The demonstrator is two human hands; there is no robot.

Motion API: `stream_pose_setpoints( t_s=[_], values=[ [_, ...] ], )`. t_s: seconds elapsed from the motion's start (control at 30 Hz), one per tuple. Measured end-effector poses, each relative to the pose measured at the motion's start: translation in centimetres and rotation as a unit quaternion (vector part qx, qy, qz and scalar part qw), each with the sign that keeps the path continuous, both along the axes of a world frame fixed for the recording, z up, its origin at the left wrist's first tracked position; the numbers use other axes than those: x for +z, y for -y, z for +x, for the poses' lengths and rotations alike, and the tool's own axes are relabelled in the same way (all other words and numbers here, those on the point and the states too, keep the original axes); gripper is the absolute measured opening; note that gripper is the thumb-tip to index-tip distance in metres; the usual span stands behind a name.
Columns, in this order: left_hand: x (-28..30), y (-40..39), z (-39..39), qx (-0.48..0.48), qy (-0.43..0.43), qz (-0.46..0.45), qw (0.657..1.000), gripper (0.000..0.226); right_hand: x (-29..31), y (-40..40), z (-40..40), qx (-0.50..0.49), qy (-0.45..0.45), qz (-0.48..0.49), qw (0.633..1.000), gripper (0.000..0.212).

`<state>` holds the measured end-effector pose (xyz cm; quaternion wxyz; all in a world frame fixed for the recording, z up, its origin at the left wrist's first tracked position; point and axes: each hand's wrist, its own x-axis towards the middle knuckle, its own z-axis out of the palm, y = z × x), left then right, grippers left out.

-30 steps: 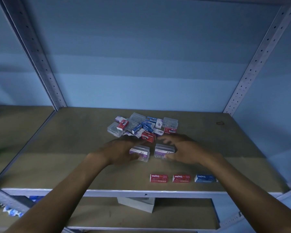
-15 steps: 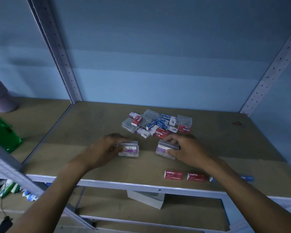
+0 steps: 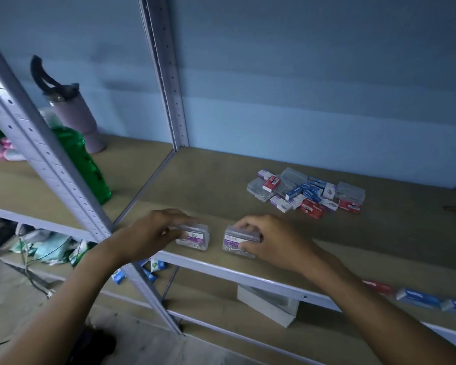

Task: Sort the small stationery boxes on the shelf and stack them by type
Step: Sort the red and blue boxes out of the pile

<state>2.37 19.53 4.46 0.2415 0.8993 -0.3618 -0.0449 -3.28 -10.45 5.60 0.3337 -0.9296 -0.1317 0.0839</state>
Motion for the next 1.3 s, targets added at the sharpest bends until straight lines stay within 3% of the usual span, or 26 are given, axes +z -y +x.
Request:
stream_pose_setpoints(
  t_s=[0.33, 1.3],
  values=[
    [-1.2, -2.1, -0.3, 0.013, -0.030, 0.005, 0.999, 0.041, -1.0, -2.9, -0.2, 0.016, -0.004, -0.026, 1.000, 0.031],
    [-1.9, -0.9, 0.7, 0.000, -0.010, -0.029, 1.000, 0.045, -1.8, -3.1, 0.1, -0.001, 0.038, -0.014, 0.999, 0.040]
  ],
)
